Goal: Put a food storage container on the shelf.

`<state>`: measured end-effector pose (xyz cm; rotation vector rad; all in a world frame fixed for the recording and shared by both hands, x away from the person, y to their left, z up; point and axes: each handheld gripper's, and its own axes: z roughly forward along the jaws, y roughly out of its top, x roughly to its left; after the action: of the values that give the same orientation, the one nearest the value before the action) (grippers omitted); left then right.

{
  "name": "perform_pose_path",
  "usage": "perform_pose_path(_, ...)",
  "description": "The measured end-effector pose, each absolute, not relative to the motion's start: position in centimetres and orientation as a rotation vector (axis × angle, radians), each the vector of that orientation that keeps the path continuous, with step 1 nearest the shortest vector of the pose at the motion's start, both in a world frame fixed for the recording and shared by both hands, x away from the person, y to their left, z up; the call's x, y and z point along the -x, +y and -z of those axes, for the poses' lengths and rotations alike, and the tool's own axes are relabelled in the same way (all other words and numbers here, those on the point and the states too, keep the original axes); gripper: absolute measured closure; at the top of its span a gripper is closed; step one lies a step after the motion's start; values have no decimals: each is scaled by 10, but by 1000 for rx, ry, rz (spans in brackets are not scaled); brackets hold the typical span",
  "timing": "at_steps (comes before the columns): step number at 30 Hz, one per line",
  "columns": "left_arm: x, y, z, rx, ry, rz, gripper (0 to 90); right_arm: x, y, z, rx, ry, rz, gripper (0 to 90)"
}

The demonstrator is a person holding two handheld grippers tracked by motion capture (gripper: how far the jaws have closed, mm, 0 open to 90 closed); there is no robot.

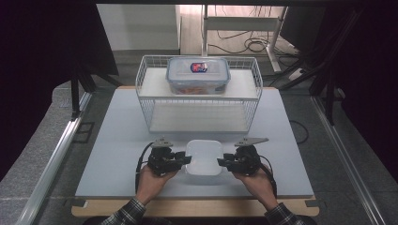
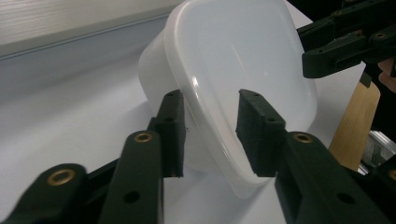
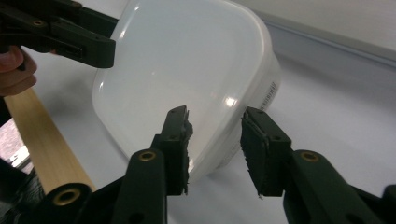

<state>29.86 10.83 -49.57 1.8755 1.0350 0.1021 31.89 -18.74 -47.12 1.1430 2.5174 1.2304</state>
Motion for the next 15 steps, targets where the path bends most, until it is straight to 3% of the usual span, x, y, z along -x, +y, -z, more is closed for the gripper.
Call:
perform_pose_path(4,-294,109,497,-1833,1048,-125,692,-318,-189,472,-1156,2477,-1255,683)
perform_pose_path(6,-294,110,497,-1820,1061,-158,760,-317,-190,471,-1161,2447,-1268,769)
perform_pose_path(8,-293,106,498,-1839,1063,-214,770,-316,-189,473,-1122,2431,-1238,772)
perform_pose_path(15,-291,107,497,-1800,1070,-222,781,-317,-190,477,-1133,2399,-1285,772)
